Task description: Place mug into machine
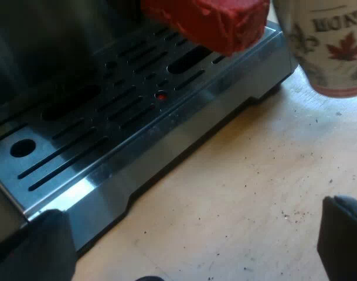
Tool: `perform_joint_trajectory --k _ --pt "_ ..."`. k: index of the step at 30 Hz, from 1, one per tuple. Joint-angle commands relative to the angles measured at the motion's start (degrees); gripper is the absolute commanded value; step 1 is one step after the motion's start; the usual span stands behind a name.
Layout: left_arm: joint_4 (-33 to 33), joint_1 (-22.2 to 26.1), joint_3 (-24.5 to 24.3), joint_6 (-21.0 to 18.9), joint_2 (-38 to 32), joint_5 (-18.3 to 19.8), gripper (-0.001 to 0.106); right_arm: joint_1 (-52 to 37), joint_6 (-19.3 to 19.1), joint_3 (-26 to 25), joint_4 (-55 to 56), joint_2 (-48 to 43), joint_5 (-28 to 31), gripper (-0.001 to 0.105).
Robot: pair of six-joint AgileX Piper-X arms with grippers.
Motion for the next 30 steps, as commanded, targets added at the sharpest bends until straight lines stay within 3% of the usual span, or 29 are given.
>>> perform_joint_trajectory --k 1,7,18,25,30 --pt "-1.39 -0.23 -0.03 -0.87 -0.03 -0.08 0.085 0.92 1.62 -0.77 -9.46 3.24 1.14 0.000" --pt "-1.39 -0.23 -0.03 -0.87 -0.03 -0.08 0.085 0.96 5.26 -0.77 -19.23 9.82 2.33 0.000" --pt "-1.39 -0.23 -0.03 -0.87 -0.03 -0.08 0.085 0.96 5.14 -0.77 -31.17 18.16 3.52 0.000" --pt "-1.39 -0.23 -0.03 -0.87 -0.03 -0.08 0.085 1.23 5.14 -1.30 -31.43 21.36 3.58 0.000" --pt "-1.39 -0.23 -0.03 -0.87 0.61 -0.08 0.085 4.29 3.40 -4.48 -31.43 25.16 5.07 0.000"
